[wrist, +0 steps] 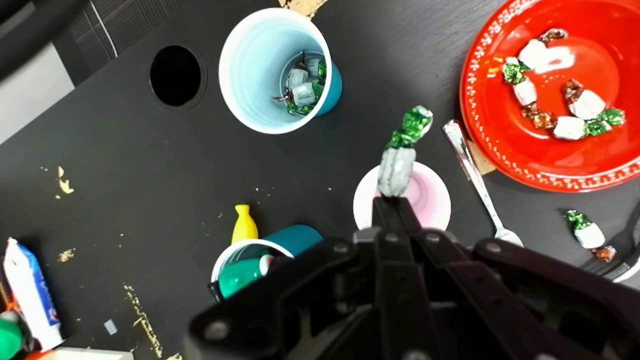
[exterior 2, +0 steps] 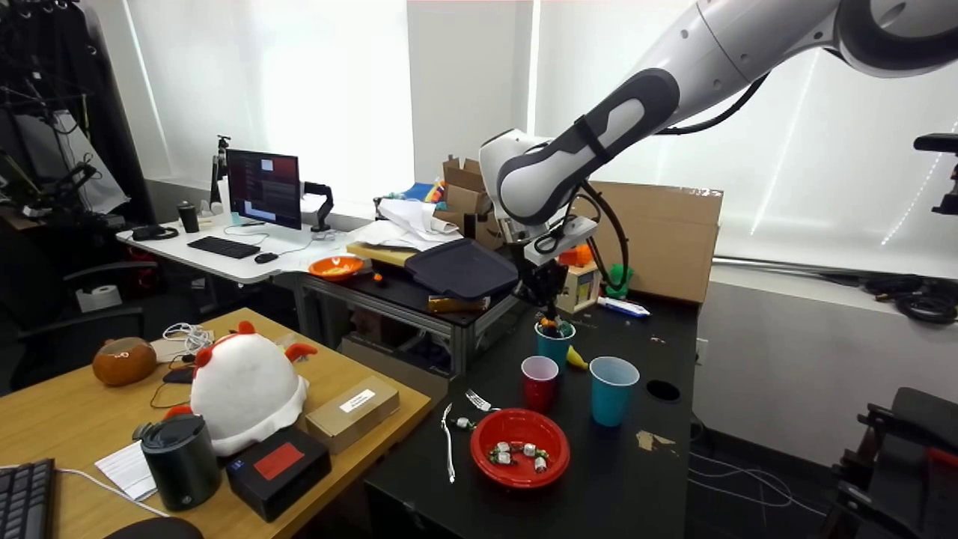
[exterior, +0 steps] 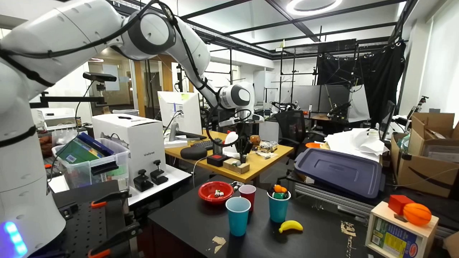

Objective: Put the sweets into the blue cup.

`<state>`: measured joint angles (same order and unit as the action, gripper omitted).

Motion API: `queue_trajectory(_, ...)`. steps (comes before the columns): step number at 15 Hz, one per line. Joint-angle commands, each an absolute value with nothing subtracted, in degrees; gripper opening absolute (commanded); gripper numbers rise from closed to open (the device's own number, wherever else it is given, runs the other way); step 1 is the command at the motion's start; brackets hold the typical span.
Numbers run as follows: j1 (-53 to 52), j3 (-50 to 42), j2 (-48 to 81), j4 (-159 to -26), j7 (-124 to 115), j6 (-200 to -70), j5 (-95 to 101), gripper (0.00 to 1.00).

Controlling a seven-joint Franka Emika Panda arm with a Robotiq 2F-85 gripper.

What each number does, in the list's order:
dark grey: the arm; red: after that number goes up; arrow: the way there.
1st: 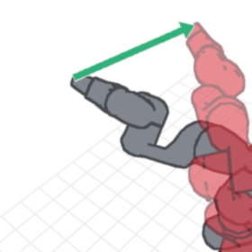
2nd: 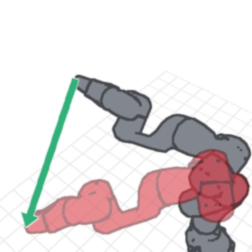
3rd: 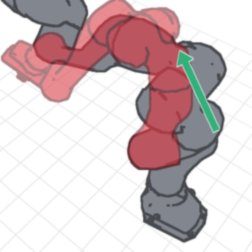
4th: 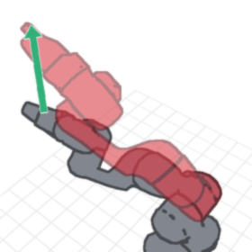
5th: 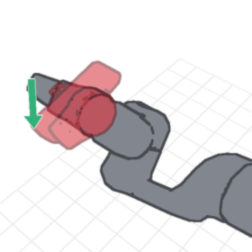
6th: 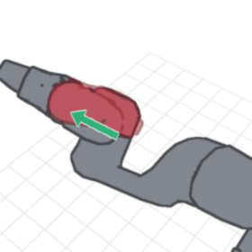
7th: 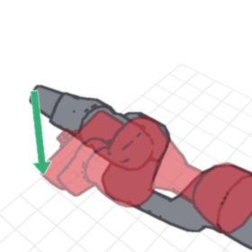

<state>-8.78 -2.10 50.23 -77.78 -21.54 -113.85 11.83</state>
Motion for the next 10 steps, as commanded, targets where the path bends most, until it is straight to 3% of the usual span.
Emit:
queue_trajectory(1,-9.25,-2.40,47.09,-81.98,-21.09,-113.20,9.97,0.00)
queue_trajectory(10,-9.78,-3.48,46.43,-82.66,-27.71,-101.78,6.28,0.00)
